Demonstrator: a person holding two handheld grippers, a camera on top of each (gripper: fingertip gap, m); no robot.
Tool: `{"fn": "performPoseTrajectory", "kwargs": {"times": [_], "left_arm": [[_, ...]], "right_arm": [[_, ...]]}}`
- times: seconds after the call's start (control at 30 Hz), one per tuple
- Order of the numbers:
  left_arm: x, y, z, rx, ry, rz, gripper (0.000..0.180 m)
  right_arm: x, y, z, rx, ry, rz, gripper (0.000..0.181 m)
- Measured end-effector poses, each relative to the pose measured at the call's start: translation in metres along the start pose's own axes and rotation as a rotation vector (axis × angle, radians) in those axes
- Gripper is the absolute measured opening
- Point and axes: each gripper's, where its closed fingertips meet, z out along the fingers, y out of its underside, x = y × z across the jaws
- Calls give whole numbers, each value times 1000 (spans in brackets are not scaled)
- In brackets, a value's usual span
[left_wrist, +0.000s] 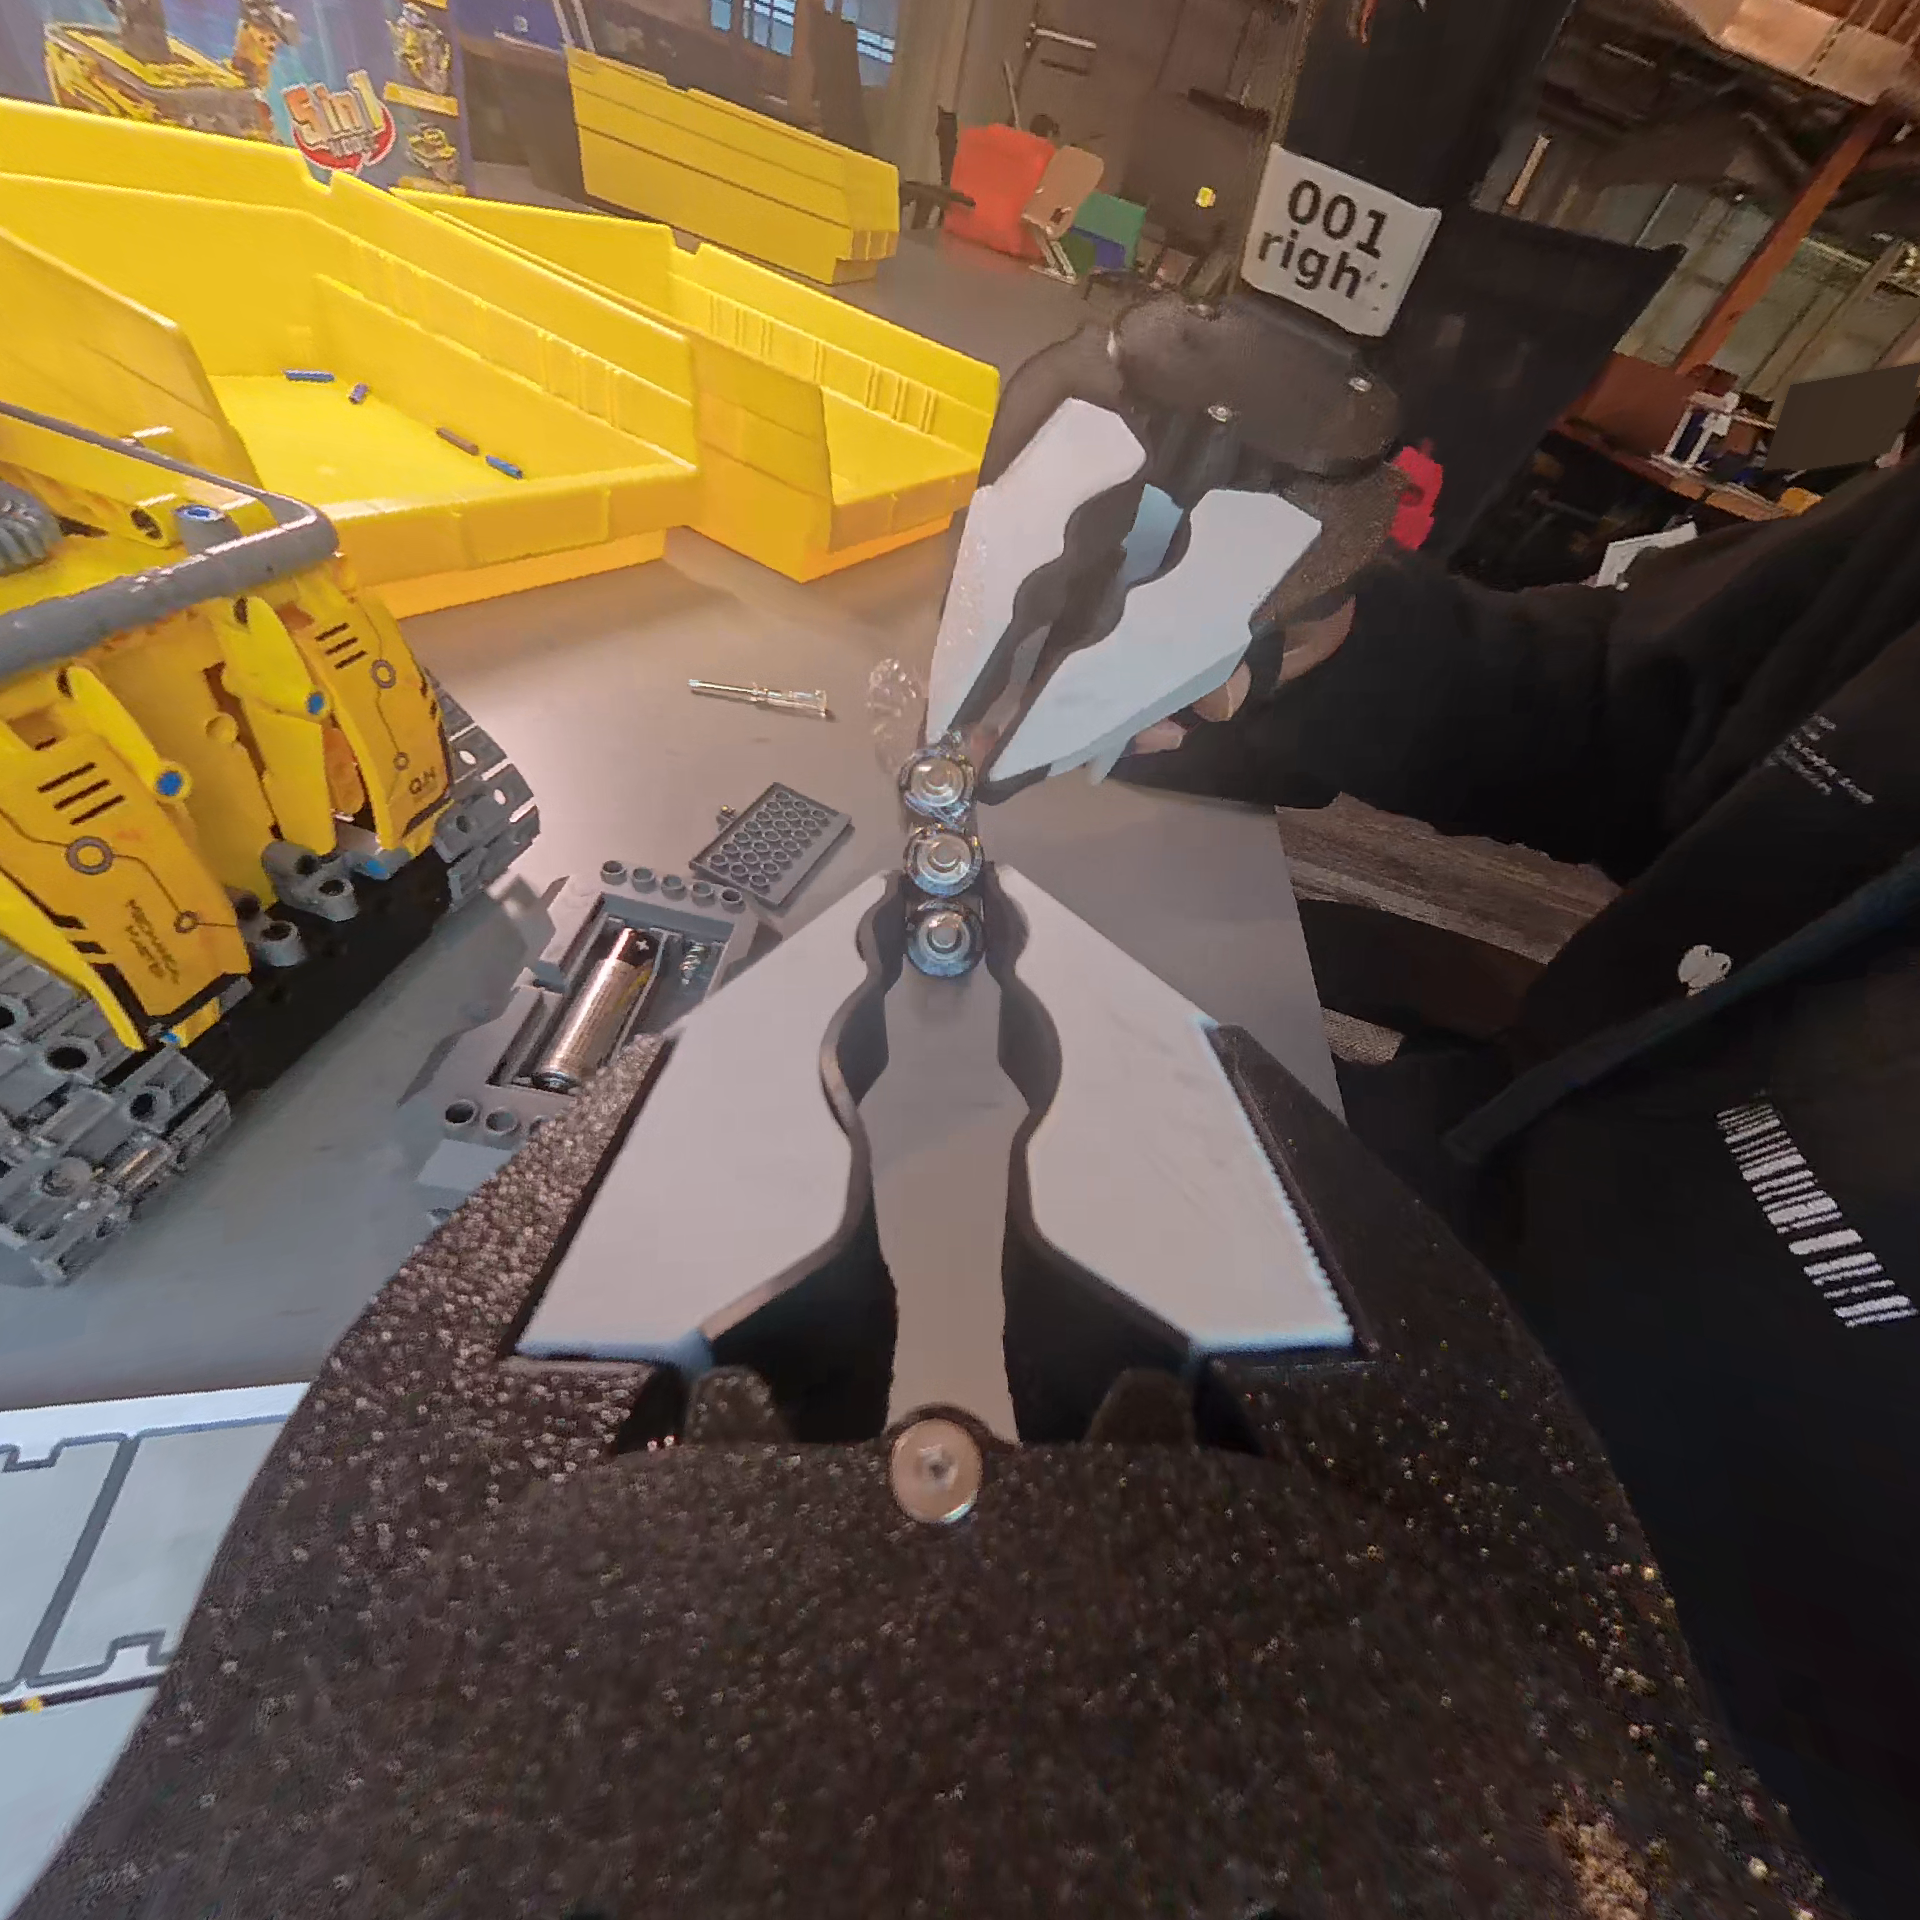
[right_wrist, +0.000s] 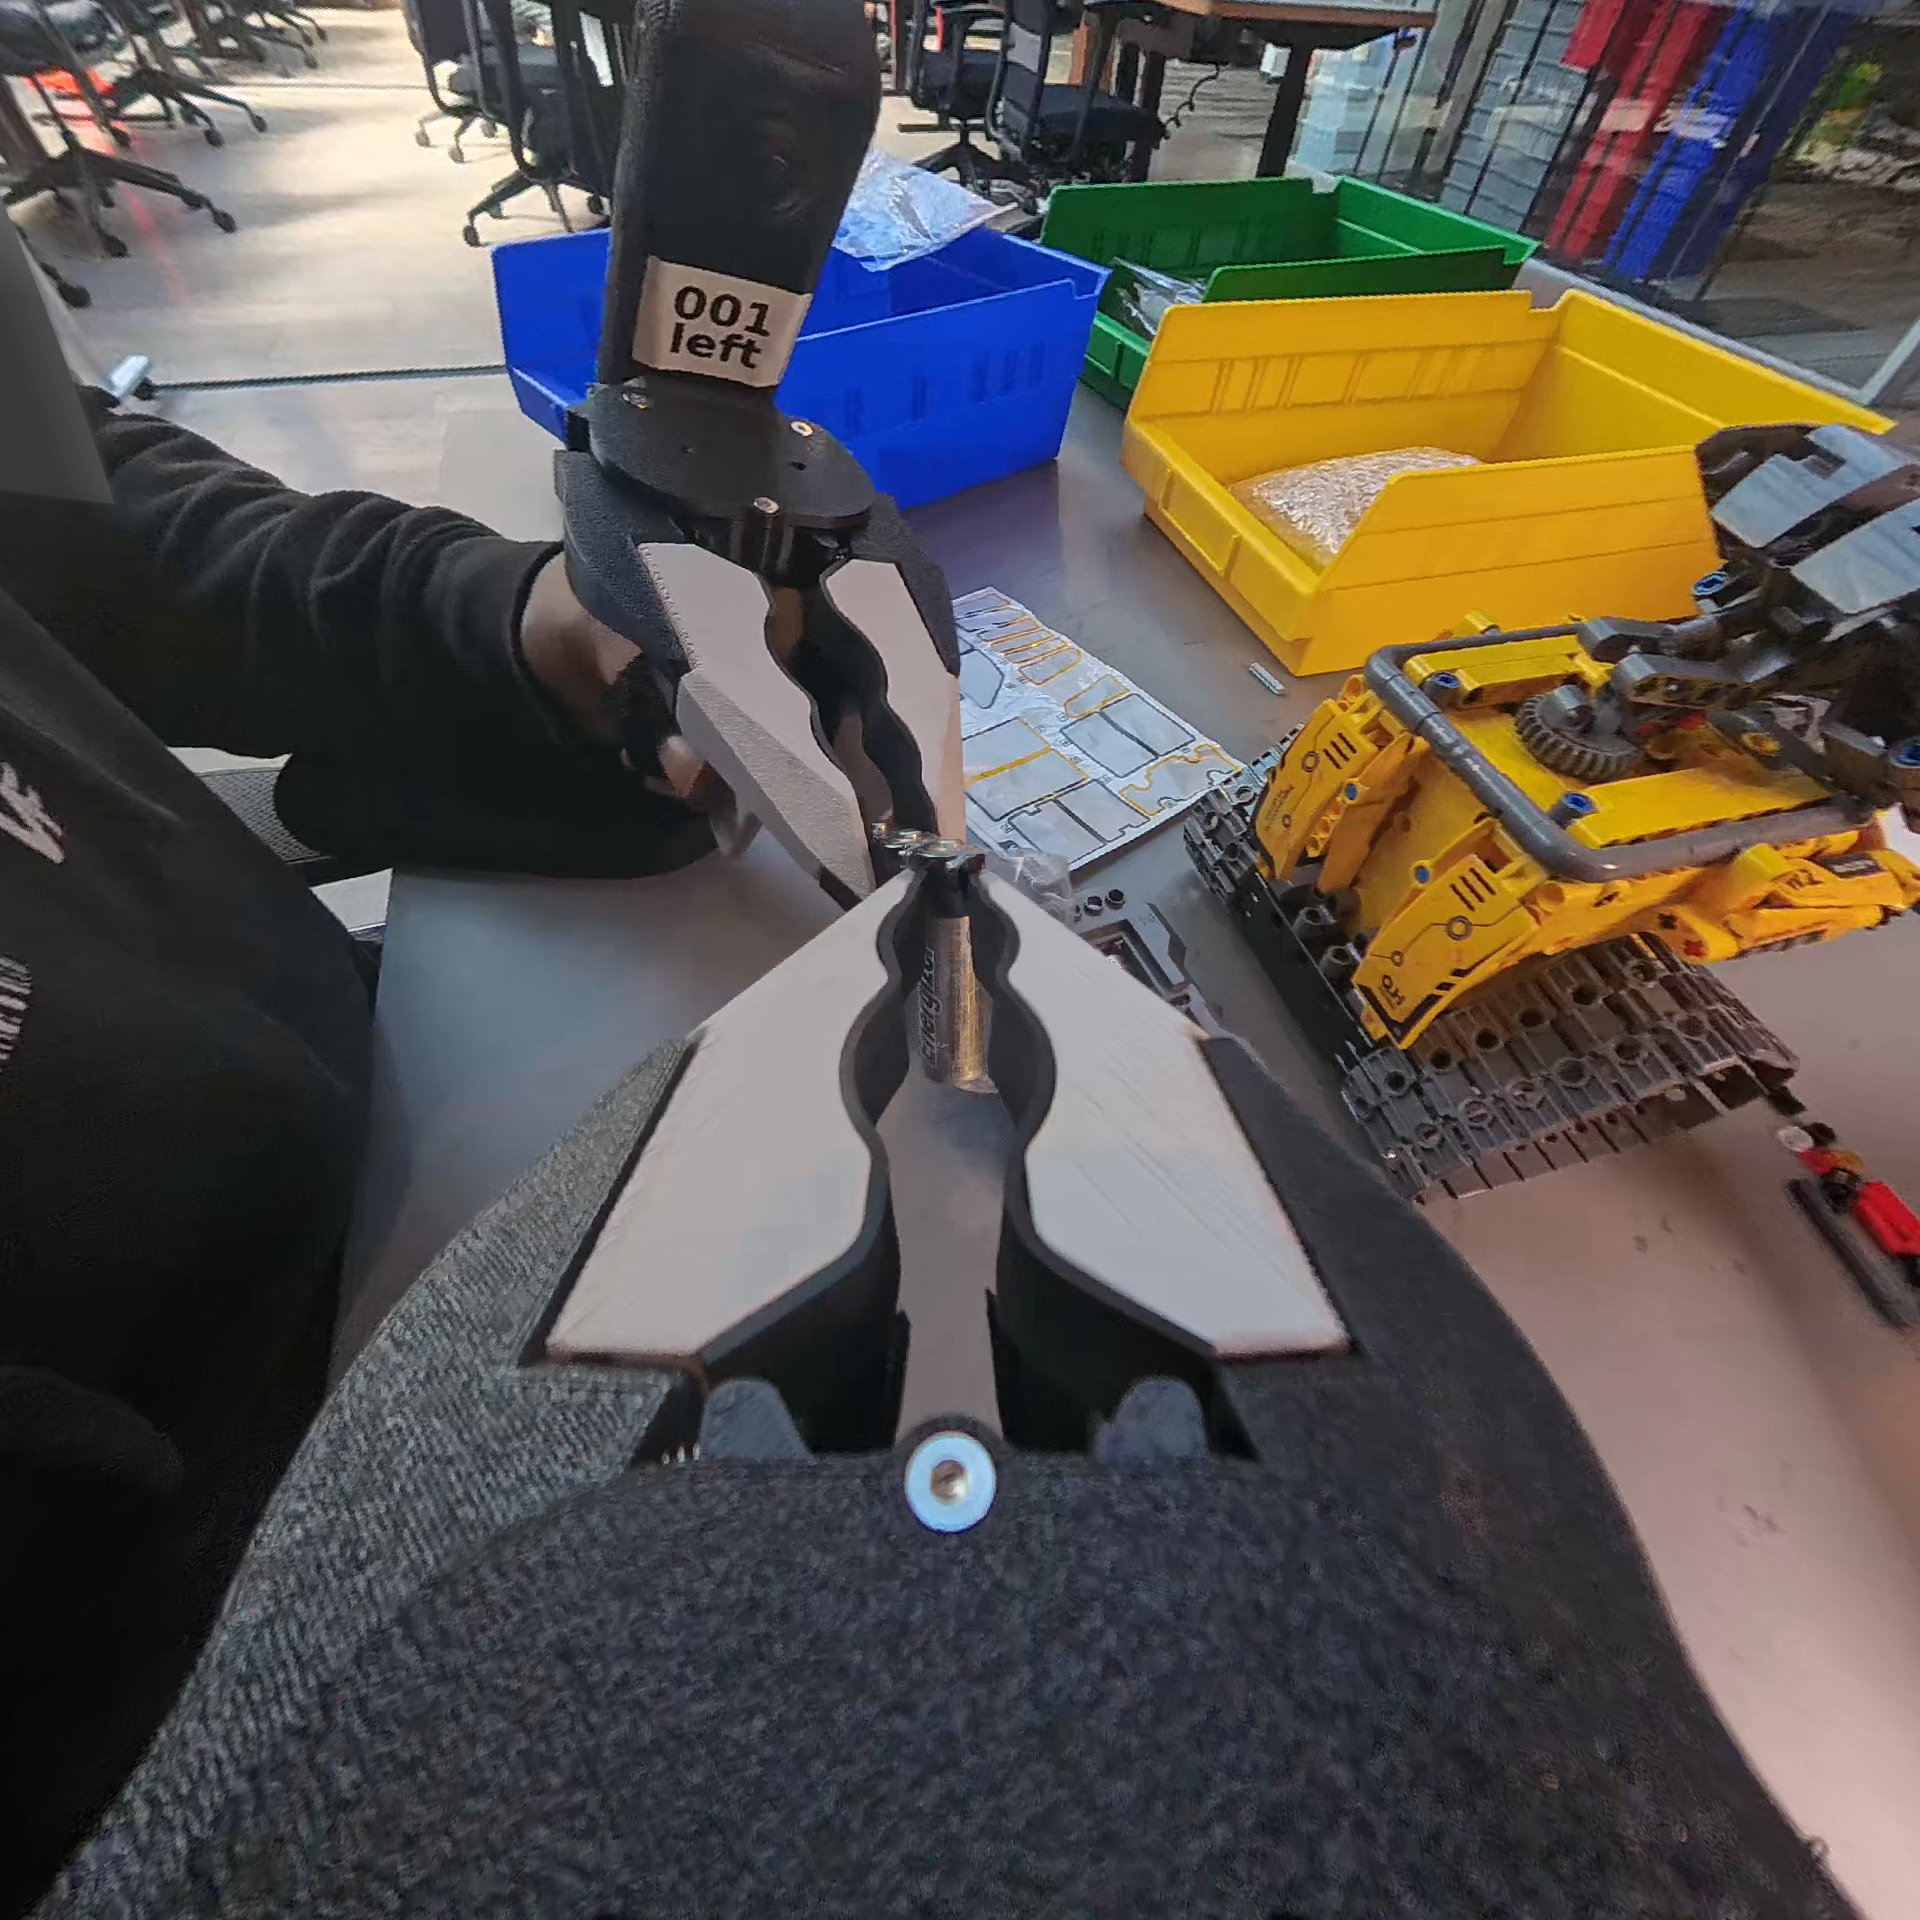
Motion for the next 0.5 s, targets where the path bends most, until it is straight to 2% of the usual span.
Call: {"fn": "performPoseTrajectory", "kwargs": {"times": [0.2, 0.37, 0.43, 0.5], "left_arm": [[-7, 2, 1, -5, -34, -65, 13], [3, 0, -1, 12, 88, -138, 15], [5, -10, -6, 64, 155, -210, 27], [4, -16, -11, 84, 204, -272, 29]], "right_arm": [[7, 1, 4, -12, 127, -89, 0], [-3, -3, -2, 21, -2, -84, 0], [-9, -1, -4, 0, -55, -140, 0], [-15, 5, -2, -48, -92, -221, 0]]}}
